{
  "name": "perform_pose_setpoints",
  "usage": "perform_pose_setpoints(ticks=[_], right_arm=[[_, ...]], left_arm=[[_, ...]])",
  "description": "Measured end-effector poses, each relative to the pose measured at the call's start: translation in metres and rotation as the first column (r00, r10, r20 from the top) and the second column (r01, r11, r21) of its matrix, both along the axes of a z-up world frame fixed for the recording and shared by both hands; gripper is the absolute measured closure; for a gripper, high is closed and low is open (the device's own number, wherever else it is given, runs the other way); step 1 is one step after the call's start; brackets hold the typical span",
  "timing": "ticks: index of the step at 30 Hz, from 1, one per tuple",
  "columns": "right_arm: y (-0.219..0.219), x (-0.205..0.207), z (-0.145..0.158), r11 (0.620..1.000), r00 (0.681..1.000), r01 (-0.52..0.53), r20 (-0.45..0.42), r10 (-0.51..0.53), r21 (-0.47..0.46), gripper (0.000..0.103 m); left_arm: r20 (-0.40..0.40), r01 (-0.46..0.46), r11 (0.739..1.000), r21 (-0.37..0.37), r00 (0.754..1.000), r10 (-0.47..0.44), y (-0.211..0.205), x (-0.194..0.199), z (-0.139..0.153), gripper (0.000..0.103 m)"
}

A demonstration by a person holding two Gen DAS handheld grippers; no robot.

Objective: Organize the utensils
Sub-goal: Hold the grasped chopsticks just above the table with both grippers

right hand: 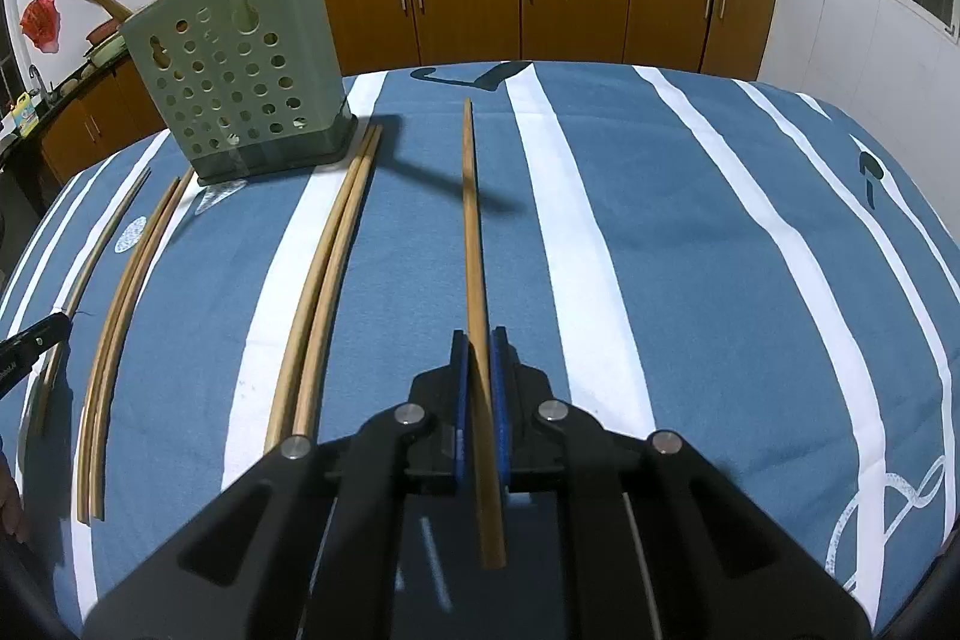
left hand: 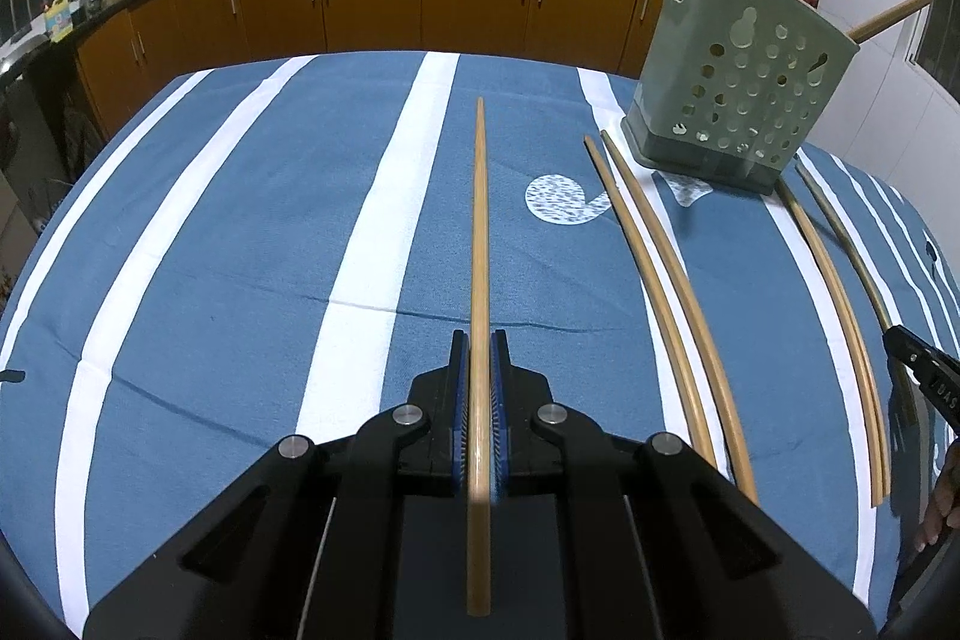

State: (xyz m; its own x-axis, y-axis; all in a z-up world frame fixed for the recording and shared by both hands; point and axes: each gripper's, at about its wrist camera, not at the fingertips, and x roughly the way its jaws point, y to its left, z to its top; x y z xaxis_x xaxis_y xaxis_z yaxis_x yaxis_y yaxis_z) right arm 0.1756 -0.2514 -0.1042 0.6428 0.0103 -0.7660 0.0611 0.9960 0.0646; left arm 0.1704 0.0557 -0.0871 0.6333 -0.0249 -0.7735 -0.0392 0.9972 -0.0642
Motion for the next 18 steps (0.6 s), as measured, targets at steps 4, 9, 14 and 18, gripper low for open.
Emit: perform_pose_setpoints(ticks=[4, 9, 14, 18], right_arm=[[0.0000, 0.0001, -0.0004, 1.000, 1.000, 0.000, 0.000, 0.000, 0.004, 0.093], [0.0000, 0.0003, -0.0006, 1.000, 1.000, 0.000, 0.000, 0.000, 0.004, 0.093], [-0.0002, 0.0002, -0.0007, 1.000, 1.000, 0.000, 0.000, 0.000, 0.005, 0.093], [-0.0005, 0.0003, -0.0008, 1.000, 1.000, 0.000, 0.000, 0.000, 0.005, 0.093]], left_arm=[[-0.001, 0.000, 1.000, 0.001, 1.000, 0.000, 0.0005, 0.0002, 0.0003, 0.094], [-0.001, 0.000, 1.000, -0.001, 1.000, 0.000, 0.0003, 0.0004, 0.0002, 0.094], [-0.001, -0.001, 1.000, -0.001, 1.000, 0.001, 0.0008, 0.0004, 0.0001, 0.094], [-0.001, -0.001, 1.000, 0.001, 1.000, 0.001, 0.0006, 0.0006, 0.0000, 0.094]])
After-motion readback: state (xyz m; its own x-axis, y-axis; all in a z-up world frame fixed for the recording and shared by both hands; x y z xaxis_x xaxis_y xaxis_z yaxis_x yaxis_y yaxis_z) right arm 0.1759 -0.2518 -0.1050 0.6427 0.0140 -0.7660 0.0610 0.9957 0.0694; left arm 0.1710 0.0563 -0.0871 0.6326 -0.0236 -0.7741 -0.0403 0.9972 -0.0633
